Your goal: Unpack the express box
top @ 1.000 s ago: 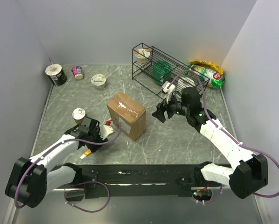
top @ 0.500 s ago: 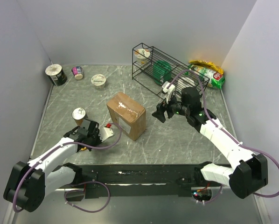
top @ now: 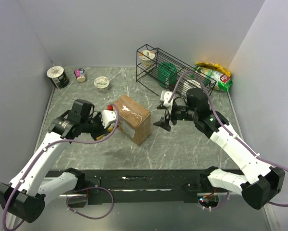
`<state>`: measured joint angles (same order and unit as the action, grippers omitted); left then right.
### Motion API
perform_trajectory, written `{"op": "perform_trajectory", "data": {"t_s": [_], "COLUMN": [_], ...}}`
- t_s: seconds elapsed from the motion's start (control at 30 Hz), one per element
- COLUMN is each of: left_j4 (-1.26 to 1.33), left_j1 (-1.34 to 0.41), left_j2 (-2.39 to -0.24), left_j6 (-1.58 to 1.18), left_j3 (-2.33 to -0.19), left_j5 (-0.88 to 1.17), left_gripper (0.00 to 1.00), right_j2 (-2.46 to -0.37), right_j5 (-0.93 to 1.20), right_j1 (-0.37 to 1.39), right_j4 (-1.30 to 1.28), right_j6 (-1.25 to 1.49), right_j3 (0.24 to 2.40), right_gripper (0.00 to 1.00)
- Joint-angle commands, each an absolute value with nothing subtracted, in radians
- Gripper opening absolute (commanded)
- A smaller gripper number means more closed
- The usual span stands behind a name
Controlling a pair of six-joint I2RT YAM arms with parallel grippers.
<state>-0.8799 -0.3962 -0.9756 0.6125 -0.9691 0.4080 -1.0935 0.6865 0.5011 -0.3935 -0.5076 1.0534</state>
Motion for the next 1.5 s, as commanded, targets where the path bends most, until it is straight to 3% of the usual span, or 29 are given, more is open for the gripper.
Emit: {"op": "perform_trajectory", "data": {"t_s": [0.0,0.23,0.63,0.87,1.07,1.17,1.2,1.23,1.33,1.37,1.4,1.47], "left_j4": [-0.943,-0.890,-0.882,-0.841,-0.827,-0.828,-0.827,-0.825,-0.818,-0.815,-0.807,-0.781], "left_j1": [-0.400,-0.410,-0.453,-0.460,-0.460,-0.460,-0.460,-0.460,-0.460,-0.460,-0.460,-0.460], "left_j2": [-1.020,-1.063,-1.120,-1.154,-1.163,-1.167,-1.169,-1.169,-1.170,-1.163,-1.157,-1.117], "left_j6": [0.519,0.437,0.472,0.457,0.446,0.446,0.446,0.446,0.437,0.430,0.420,0.391], "left_j3": [-1.081,-1.199,-1.319,-1.351,-1.368,-1.373,-1.373,-1.374,-1.367,-1.356,-1.347,-1.301], "left_j5": [0.607,0.713,0.726,0.732,0.732,0.730,0.729,0.727,0.701,0.687,0.658,0.632], "left_gripper": [0.01,0.01,0.01,0.01,0.01,0.01,0.01,0.01,0.01,0.23,0.38,0.59], "right_j2": [-1.083,-1.213,-1.430,-1.471,-1.483,-1.489,-1.491,-1.491,-1.476,-1.467,-1.439,-1.410], "right_j5": [0.758,0.758,0.871,0.905,0.911,0.916,0.914,0.913,0.884,0.874,0.862,0.839], "right_j1": [0.598,0.676,0.730,0.732,0.729,0.727,0.729,0.727,0.719,0.707,0.674,0.626], "right_j4": [-0.426,-0.307,-0.411,-0.422,-0.428,-0.429,-0.431,-0.423,-0.382,-0.362,-0.333,-0.267], "right_j6": [-0.647,-0.549,-0.506,-0.514,-0.520,-0.526,-0.528,-0.525,-0.486,-0.457,-0.381,-0.303], "right_j3": [1.115,1.202,1.457,1.493,1.496,1.505,1.503,1.505,1.490,1.468,1.454,1.415], "right_gripper": [0.82,0.80,0.73,0.64,0.45,0.20,0.05,0.00,0.00,0.00,0.00,0.00]}}
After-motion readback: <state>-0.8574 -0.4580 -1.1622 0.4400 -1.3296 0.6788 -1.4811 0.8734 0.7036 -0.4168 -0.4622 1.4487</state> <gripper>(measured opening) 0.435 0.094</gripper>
